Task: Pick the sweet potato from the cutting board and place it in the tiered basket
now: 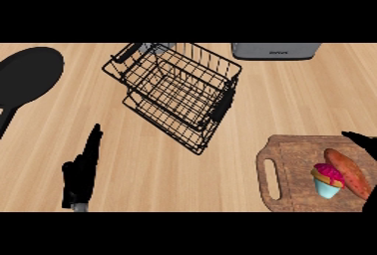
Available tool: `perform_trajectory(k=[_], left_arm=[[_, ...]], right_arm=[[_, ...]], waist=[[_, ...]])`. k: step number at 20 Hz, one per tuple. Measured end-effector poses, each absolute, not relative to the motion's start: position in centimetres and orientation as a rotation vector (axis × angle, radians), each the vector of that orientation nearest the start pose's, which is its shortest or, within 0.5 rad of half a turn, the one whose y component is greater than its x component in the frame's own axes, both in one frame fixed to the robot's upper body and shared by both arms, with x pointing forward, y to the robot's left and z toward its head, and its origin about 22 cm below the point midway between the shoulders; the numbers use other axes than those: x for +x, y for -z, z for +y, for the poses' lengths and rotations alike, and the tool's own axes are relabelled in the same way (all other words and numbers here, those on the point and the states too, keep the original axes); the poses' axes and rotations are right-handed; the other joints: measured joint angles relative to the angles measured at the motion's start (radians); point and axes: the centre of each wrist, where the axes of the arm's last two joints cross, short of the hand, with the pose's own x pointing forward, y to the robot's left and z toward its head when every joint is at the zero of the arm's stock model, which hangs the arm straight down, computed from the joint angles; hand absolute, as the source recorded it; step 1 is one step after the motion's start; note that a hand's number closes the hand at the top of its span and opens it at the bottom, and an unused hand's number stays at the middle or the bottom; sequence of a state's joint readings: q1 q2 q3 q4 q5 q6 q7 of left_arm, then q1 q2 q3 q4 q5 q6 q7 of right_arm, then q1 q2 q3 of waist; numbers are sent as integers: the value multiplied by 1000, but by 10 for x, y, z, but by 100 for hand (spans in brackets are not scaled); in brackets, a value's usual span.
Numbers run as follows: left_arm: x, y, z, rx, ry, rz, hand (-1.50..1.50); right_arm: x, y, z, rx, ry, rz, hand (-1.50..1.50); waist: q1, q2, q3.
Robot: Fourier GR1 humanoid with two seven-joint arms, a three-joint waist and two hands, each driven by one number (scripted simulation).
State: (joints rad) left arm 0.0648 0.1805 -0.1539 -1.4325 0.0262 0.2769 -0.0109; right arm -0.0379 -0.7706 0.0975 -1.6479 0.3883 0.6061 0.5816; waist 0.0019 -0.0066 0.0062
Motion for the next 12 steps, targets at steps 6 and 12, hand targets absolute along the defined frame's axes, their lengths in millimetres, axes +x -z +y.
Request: perform_trajectory(k=[6,12], left_arm=[[220,40,246,262,25,-1373,0],[221,41,245,257,24,-1370,0]], right_arm=[[255,-84,-359,-693,-1128,-551,-150],[258,-67,-363,-691,-1124,-560,150]], waist=[[1,1,0],[0,0,-1]])
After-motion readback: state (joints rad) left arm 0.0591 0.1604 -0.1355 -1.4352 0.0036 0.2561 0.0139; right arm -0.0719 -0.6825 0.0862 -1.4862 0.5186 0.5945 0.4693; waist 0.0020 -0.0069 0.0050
